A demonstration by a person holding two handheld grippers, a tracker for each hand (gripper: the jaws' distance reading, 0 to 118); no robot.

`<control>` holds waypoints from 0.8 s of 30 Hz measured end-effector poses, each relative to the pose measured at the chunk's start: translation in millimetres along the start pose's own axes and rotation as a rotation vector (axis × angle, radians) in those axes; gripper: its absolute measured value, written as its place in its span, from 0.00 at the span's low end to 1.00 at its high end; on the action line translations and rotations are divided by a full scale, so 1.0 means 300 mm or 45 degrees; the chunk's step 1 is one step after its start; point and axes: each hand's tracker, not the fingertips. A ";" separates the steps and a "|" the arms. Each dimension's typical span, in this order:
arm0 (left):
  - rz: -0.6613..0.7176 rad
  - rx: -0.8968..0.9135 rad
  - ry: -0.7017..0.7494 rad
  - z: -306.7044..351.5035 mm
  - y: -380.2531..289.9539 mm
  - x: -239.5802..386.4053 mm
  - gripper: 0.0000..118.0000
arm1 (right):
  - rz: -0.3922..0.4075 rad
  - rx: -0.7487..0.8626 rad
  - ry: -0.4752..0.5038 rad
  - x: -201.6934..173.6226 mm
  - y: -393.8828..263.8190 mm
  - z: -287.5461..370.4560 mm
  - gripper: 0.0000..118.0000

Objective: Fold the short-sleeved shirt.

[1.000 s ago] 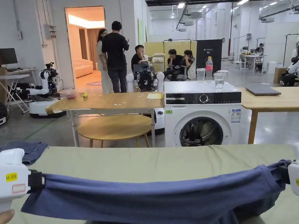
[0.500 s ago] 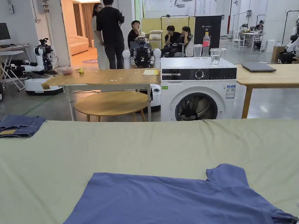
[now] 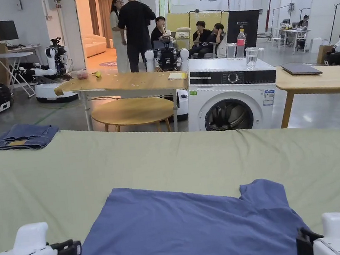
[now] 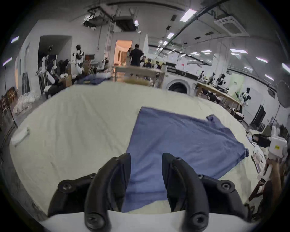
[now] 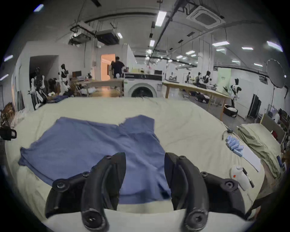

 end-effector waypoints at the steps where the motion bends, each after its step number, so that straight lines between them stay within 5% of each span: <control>1: -0.037 0.028 0.013 0.004 0.010 0.033 0.32 | -0.011 0.035 0.014 -0.029 0.007 0.014 0.45; 3: -0.091 0.107 0.032 0.012 0.017 0.089 0.32 | -0.038 0.103 0.045 -0.083 0.015 0.034 0.37; 5: -0.122 0.193 0.032 0.022 0.019 0.142 0.26 | -0.054 0.170 0.074 -0.137 0.025 0.059 0.13; 7: -0.145 0.235 0.030 0.028 0.021 0.193 0.00 | -0.061 0.207 0.072 -0.179 0.027 0.067 0.00; 12: -0.162 0.252 0.002 0.028 0.027 0.268 0.00 | -0.122 0.248 0.113 -0.238 0.053 0.091 0.00; 24: -0.066 0.121 0.081 -0.040 0.063 0.177 0.00 | -0.083 0.196 0.072 -0.245 0.035 0.057 0.00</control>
